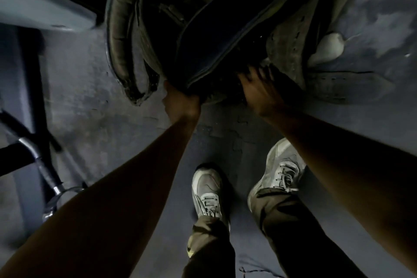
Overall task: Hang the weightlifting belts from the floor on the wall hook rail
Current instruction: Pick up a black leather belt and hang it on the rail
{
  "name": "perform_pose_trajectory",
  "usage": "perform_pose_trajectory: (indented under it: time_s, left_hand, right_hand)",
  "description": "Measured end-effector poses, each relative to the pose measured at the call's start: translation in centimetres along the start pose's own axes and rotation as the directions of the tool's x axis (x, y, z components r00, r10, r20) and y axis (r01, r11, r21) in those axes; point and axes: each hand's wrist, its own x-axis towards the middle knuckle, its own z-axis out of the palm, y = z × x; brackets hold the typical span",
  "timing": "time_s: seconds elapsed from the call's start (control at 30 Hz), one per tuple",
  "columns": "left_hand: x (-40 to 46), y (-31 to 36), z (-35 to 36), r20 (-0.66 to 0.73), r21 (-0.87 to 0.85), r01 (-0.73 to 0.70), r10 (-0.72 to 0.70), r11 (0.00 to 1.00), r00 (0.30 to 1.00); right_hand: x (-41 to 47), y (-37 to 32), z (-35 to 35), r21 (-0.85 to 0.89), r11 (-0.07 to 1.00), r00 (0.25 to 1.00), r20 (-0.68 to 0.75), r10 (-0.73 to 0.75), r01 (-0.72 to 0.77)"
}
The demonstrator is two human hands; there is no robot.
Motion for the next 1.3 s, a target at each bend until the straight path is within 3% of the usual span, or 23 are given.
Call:
perform_pose_trajectory:
  time_s: [0.2,0.3,0.43,0.57,0.7,0.77,0.83,0.93,1.07,1.13,1.2,1.3]
  left_hand:
    - [-3.3,3.2,-2.4,0.109,-0.070,-0.126,0.133,0.990,0.985]
    - [-5.3,6.2,-4.7,0.148,-0.060,-0.232,0.239,0.971,0.960]
    - [-9.6,9.3,-8.8,0.214,-0.347,-0.248,0.334,0.904,0.918]
    - [-14.4,11.9,-13.8,0.249,-0.460,-0.264,0.409,0.848,0.878]
    - [-20.1,14.2,-18.4,0.405,-0.473,-0.151,0.366,0.868,0.838]
    - [-22.6,15.9,-20.7,0.489,-0.513,-0.009,0.301,0.858,0.819]
    - [-24.1,17.3,-22.6,0.596,-0.591,0.165,0.289,0.789,0.749]
    - [-25.3,18.5,-24.5,0.697,-0.637,0.292,0.373,0.713,0.612]
    - [-25.5,18.9,-24.9,0.726,-0.613,0.250,0.408,0.750,0.554]
    - [-24.8,19.1,-24.7,0.737,-0.592,0.288,0.362,0.753,0.570]
    - [-23.6,19.5,-24.3,0.746,-0.561,0.308,0.309,0.768,0.590]
    - [-22.7,20.5,-23.4,0.733,-0.498,0.238,0.258,0.834,0.629]
  right_hand:
    - [-2.9,1.3,-4.0,0.000,0.999,0.997,0.050,0.053,-0.053]
    - [-6.7,2.2,-7.1,0.292,0.946,0.980,-0.096,0.175,-0.140]
    - [-12.5,2.5,-13.0,0.484,0.875,0.939,-0.290,0.183,-0.021]
    - [-18.2,-0.5,-21.3,0.550,0.827,0.912,-0.390,0.128,0.119]
    - [-22.4,-5.0,-30.4,0.740,0.644,0.915,-0.372,0.154,0.193]
    - [-24.1,-6.4,-34.3,0.813,0.546,0.920,-0.349,0.181,0.201]
    - [-25.9,-7.5,-36.4,0.861,0.468,0.928,-0.320,0.191,0.201]
    - [-28.1,-8.7,-36.9,0.926,0.330,0.931,-0.272,0.245,0.184]
    - [-29.9,-8.1,-35.4,0.984,0.052,0.931,-0.176,0.319,0.168]
    - [-30.8,-8.0,-33.8,0.991,-0.030,0.941,-0.114,0.318,0.130]
    - [-31.3,-7.9,-31.9,0.987,-0.027,0.952,-0.145,0.268,0.158]
    - [-31.4,-7.2,-28.3,0.984,0.071,0.984,-0.169,0.049,0.165]
